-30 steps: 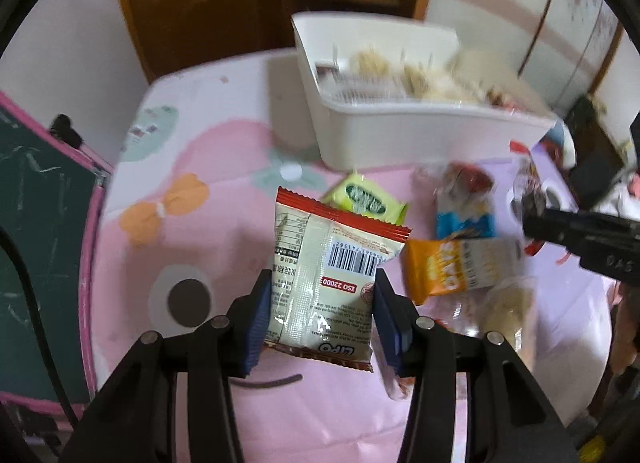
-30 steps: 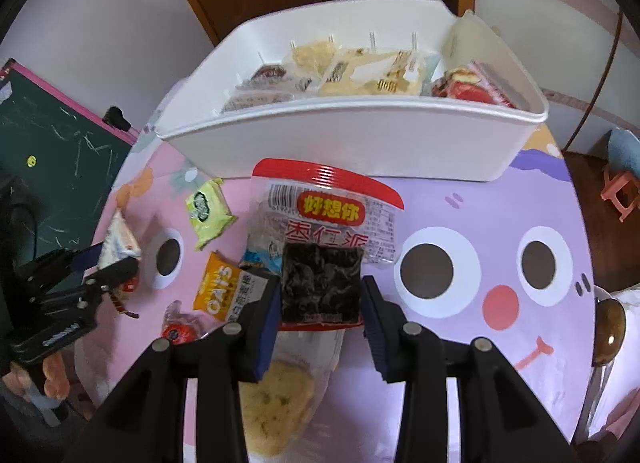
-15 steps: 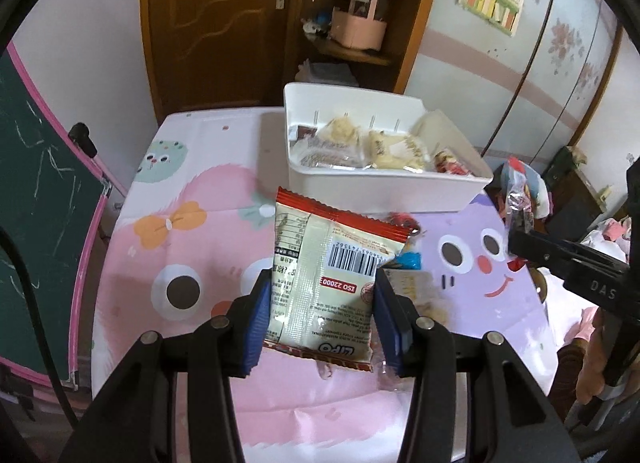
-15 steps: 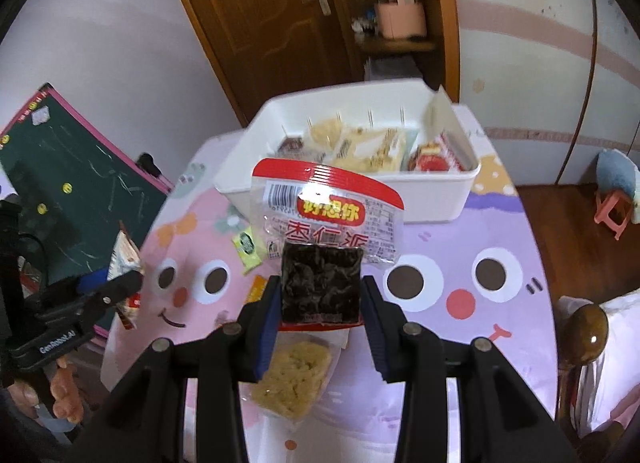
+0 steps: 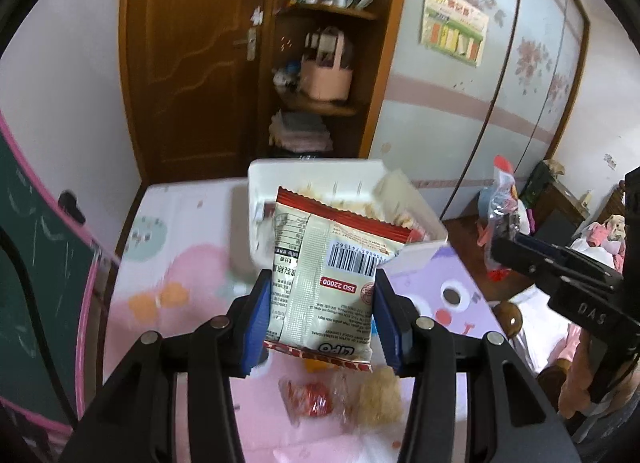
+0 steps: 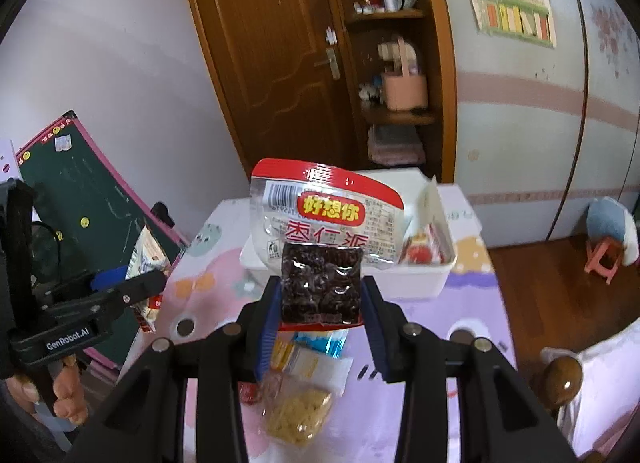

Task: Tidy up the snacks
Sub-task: 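Carry both packets over the white tray and open both tools to drop them, then withdraw both tools from the tray toward the remaining snacks, then grasp the red-orange wrapped bun with the left tool while the right tool grasps the crumbly cake bag, then carry both packets over the white tray and open both tools to drop them, then withdraw both tools from the tray toward the remaining snacks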

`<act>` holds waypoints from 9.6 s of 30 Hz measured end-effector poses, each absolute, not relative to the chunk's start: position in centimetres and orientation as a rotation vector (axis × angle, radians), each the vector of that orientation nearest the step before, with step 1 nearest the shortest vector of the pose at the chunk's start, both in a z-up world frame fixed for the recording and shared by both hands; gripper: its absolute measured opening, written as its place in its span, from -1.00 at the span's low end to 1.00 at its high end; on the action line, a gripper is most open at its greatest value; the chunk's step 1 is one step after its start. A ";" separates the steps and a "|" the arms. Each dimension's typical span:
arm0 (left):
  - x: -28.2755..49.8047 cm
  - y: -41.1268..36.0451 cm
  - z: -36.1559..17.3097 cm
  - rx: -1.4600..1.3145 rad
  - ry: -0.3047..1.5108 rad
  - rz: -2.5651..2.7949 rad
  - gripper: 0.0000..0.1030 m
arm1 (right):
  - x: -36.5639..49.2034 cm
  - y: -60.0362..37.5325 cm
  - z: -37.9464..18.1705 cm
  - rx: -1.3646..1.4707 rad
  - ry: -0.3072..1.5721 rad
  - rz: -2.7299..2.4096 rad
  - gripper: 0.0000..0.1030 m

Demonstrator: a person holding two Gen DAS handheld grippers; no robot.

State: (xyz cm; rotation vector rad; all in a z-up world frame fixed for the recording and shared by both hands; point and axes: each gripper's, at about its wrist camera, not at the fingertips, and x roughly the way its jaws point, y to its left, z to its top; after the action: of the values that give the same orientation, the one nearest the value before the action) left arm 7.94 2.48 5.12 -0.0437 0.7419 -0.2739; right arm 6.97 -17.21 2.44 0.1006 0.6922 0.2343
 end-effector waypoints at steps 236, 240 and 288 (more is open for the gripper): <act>28.6 -2.1 5.0 0.122 0.891 -0.127 0.69 | 27.1 -18.8 1.3 0.035 0.966 0.090 0.23; 24.8 -2.2 6.8 0.152 0.839 -0.162 0.69 | 24.0 -18.3 2.7 0.031 0.942 0.100 0.23; 14.6 3.8 -8.8 0.130 1.071 -0.150 0.71 | 11.2 -14.1 -11.7 -0.139 1.045 0.411 0.23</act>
State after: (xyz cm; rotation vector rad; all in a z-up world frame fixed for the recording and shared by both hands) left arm 14.58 3.81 -8.83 0.1299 1.0715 -0.1500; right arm 11.20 -14.11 -11.68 -0.1388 1.0446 0.4109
